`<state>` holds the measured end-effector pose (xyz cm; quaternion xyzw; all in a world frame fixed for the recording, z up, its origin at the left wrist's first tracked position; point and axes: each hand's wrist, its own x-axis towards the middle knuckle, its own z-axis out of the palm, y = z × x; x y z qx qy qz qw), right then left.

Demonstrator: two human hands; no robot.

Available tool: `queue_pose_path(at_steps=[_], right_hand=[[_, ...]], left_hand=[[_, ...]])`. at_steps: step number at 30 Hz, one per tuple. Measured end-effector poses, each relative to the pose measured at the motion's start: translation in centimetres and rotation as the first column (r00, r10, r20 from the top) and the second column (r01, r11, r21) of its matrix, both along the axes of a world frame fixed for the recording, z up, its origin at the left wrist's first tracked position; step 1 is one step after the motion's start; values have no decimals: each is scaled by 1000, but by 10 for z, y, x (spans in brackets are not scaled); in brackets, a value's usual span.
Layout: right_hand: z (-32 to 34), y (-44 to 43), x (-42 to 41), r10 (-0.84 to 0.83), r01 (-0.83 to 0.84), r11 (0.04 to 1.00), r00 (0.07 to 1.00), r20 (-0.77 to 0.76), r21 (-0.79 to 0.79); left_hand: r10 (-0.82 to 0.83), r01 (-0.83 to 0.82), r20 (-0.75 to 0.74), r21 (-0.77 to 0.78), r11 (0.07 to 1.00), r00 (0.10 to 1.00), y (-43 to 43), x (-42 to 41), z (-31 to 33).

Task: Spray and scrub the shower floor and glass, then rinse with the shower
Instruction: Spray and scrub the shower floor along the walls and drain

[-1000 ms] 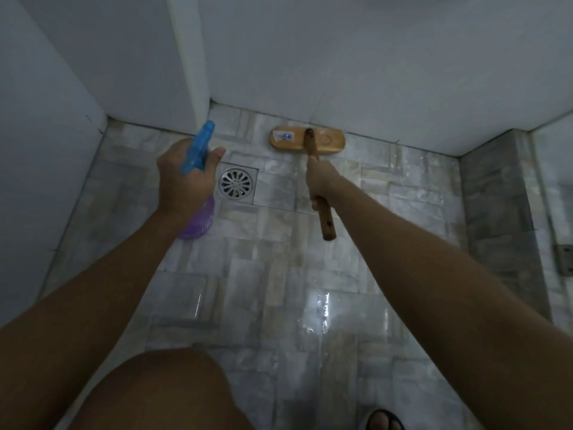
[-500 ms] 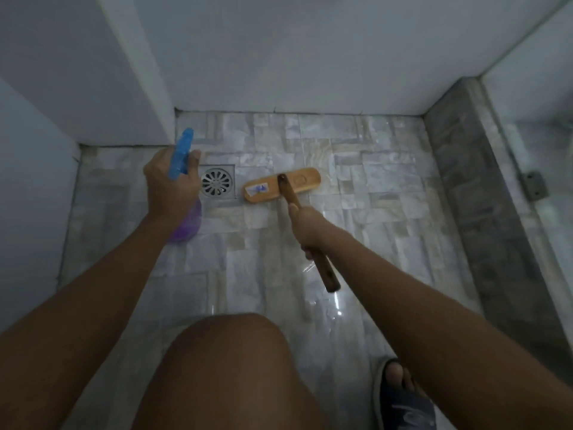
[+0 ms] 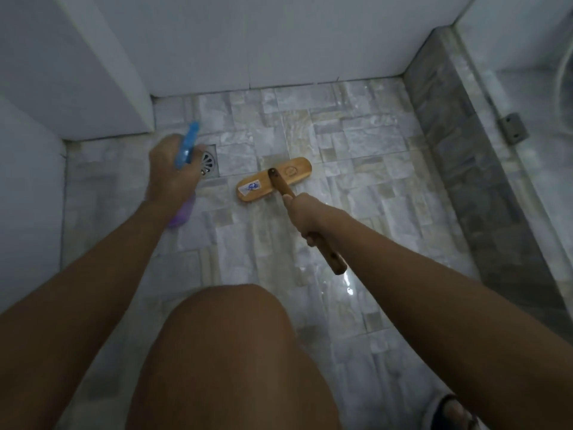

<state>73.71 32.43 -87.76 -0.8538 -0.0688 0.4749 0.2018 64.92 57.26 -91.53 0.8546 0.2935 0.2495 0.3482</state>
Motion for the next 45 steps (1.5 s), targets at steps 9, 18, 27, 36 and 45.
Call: queue_pose_path(at_steps=[9, 18, 27, 36, 45], right_hand=[[10, -102, -58, -66, 66, 991, 998, -5, 117], [-2, -158, -154, 44, -43, 999, 998, -34, 34], [-15, -81, -90, 32, -31, 995, 999, -11, 92], [-7, -114, -133, 184, -180, 983, 979, -87, 45], [5, -135, -144, 339, -344, 939, 931, -136, -14]], left_hand=[[-117, 112, -36, -119, 986, 992, -106, -65, 8], [-98, 93, -21, -176, 980, 995, -146, -108, 12], [-130, 122, -44, -159, 980, 990, -150, -135, 7], [-32, 9, -62, -342, 940, 998, -159, -154, 24], [205, -247, -146, -405, 880, 968, -177, -226, 16]])
